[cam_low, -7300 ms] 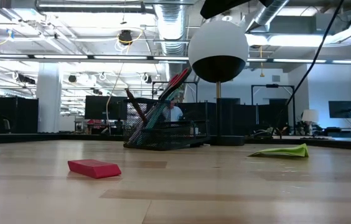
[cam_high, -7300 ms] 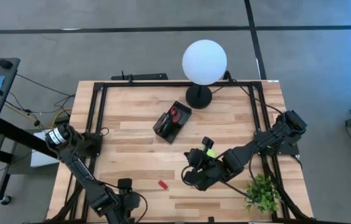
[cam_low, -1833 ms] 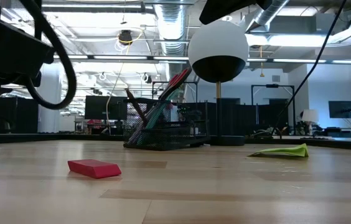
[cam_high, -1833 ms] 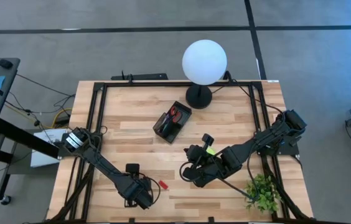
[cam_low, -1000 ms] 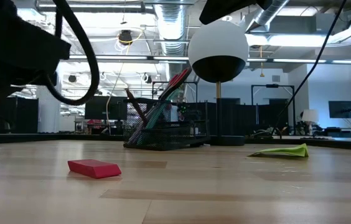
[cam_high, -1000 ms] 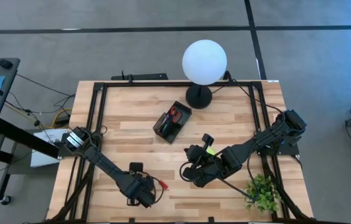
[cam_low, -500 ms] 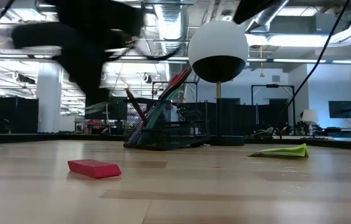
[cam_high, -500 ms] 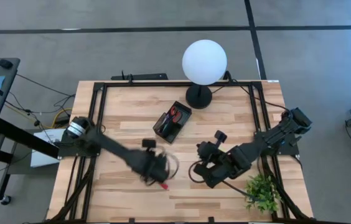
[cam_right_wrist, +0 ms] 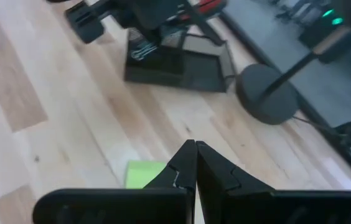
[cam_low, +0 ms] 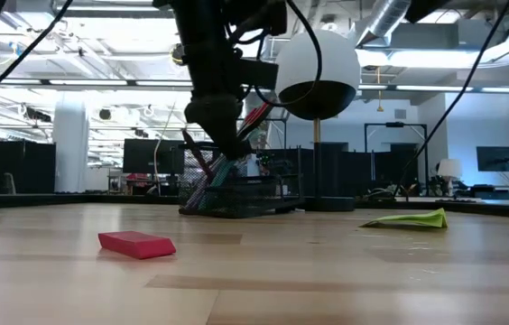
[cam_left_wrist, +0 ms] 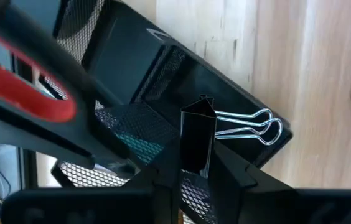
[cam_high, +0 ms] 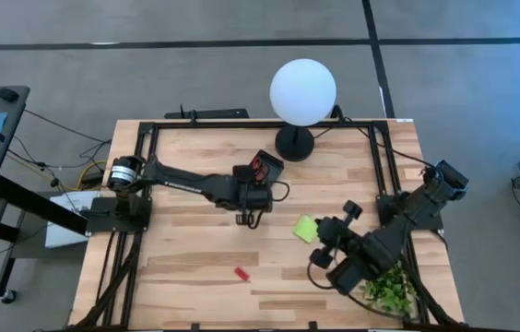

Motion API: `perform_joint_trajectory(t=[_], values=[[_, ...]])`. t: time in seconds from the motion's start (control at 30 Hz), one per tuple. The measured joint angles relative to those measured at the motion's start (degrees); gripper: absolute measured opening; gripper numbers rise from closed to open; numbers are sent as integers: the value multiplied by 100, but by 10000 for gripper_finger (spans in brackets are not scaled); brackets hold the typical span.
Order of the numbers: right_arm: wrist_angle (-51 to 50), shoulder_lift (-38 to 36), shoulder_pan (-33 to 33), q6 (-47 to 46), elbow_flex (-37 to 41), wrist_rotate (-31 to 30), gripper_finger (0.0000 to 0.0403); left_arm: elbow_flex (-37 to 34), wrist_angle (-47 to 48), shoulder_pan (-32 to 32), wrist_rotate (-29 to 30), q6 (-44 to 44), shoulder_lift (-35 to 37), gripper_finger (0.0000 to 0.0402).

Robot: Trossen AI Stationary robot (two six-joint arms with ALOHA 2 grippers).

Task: Pick and place office supplies into organizer
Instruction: Put the bottom black binder clip into the black desk organizer

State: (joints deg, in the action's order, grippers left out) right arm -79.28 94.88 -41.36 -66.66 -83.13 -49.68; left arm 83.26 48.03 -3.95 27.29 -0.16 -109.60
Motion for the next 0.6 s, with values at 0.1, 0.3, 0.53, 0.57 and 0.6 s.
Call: perform_joint_trajectory(t=[0.1,0.3,0.53,0.57,0.6], values=[[-422,-1,-166,-560,0,-252,0,1,-7,41,-42,135,-19,47],[-507,-1,-249,-795,0,-323,0,4,6,150,-8,-131,-103,61],[-402,-1,-243,-797,0,-290,0,2,-12,210,362,-133,-125,74],[-391,0,-243,-797,0,-292,0,2,-8,210,404,-132,-125,77],[-381,1,-241,-797,0,-291,0,2,-7,210,452,-132,-125,80]])
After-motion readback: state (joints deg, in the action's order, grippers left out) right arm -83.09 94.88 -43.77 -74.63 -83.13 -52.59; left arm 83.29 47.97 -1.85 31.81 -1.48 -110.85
